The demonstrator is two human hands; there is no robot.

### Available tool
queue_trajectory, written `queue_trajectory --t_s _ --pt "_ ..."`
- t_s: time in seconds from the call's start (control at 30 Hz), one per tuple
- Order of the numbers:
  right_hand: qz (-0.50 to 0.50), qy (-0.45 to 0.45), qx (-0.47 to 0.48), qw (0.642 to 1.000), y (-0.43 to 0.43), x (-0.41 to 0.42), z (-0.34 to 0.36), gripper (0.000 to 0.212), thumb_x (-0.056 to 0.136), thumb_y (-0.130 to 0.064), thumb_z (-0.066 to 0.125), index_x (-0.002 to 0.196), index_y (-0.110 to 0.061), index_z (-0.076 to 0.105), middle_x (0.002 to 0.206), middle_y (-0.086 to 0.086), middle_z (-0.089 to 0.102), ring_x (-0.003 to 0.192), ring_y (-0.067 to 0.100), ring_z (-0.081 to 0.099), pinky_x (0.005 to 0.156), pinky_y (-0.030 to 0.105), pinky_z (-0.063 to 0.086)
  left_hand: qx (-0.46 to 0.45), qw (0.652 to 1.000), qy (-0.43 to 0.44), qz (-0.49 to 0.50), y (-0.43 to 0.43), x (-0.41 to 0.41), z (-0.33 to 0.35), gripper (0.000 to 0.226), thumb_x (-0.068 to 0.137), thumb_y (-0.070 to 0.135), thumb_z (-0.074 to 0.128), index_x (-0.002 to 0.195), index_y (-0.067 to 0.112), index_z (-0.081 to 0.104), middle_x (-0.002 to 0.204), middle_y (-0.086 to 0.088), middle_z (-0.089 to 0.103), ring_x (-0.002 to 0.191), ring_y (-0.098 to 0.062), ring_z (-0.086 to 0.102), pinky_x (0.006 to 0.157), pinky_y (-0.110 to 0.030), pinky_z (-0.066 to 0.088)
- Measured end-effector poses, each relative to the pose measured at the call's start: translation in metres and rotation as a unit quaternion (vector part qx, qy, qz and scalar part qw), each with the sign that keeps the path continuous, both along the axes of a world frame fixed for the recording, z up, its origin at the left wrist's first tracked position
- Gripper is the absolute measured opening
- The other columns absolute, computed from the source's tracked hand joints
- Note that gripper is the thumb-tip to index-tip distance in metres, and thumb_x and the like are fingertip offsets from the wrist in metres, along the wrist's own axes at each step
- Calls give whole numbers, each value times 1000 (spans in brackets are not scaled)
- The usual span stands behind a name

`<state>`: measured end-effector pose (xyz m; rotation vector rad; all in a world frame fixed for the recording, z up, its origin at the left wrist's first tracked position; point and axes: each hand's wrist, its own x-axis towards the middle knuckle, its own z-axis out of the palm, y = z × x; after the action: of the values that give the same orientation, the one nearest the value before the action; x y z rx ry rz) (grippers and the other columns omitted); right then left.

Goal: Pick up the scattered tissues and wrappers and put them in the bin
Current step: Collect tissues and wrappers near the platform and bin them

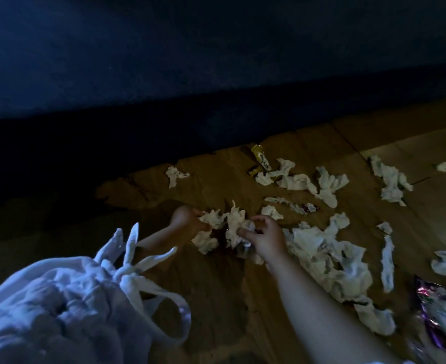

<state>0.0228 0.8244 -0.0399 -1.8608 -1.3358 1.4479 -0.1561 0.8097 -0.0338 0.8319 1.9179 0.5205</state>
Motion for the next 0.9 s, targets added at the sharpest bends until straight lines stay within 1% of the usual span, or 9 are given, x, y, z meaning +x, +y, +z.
queue_trajectory --t_s 0.13,0.23,0.33,0.43,0.57,0.63,0.7,0.8,0.9 --pt "-23 47 20 998 -4 6 17 38 76 -17 75 112 -20 61 120 7 62 102 21 58 72 27 51 8 1000 -4 23 -2 3 9 55 74 14 76 124 5 53 127 -12 53 107 -24 56 77 -25 49" --pt "-39 72 30 996 -9 11 37 33 78 -20 72 110 -21 63 116 4 63 95 19 61 53 19 49 32 999 -24 32 -12 3 23 64 71 21 79 126 8 49 118 -10 54 91 -19 58 64 -25 50" --pt "-37 81 55 994 -15 14 58 27 79 -21 72 105 -22 66 116 4 65 101 19 60 75 29 53 30 993 -73 87 -33 -1 43 74 62 23 85 124 12 45 112 -6 54 83 -19 62 61 -36 57" --pt "-21 101 74 992 -28 12 82 29 79 -21 71 107 -18 66 113 4 66 98 17 60 71 26 50 32 984 -130 120 -63 -10 73 82 60 20 86 130 13 43 121 -11 55 97 -26 64 79 -43 58" --pt "33 133 78 988 -57 -12 122 32 81 -22 69 111 -17 64 112 3 65 93 16 62 67 30 56 48 988 -103 103 -116 -26 137 59 71 20 78 123 12 51 102 -6 63 86 -21 66 71 -35 58" --pt "62 166 69 982 -76 -34 144 32 83 -17 67 114 -12 61 108 4 63 84 10 61 58 22 55 55 988 -100 106 -146 -38 174 43 74 21 76 112 15 56 93 -3 65 84 -20 67 74 -37 59" --pt "92 194 64 975 -95 -59 165 34 83 -14 66 116 -6 59 112 10 63 88 15 61 62 21 55 65 990 -65 107 -176 -50 211 29 76 23 74 102 20 60 84 2 65 74 -14 65 64 -28 58" --pt "134 219 69 964 -125 -102 196 35 81 -10 67 114 -2 60 118 17 62 95 18 58 55 10 51 87 987 -17 132 -222 -68 259 28 78 25 73 103 17 65 78 4 65 62 -7 60 42 -13 48" --pt "173 230 64 956 -153 -145 223 38 79 -13 69 115 -4 60 113 13 64 91 18 60 63 17 52 142 961 -67 227 -264 -100 284 32 79 20 72 107 6 65 81 -4 67 59 -11 60 47 -18 51"
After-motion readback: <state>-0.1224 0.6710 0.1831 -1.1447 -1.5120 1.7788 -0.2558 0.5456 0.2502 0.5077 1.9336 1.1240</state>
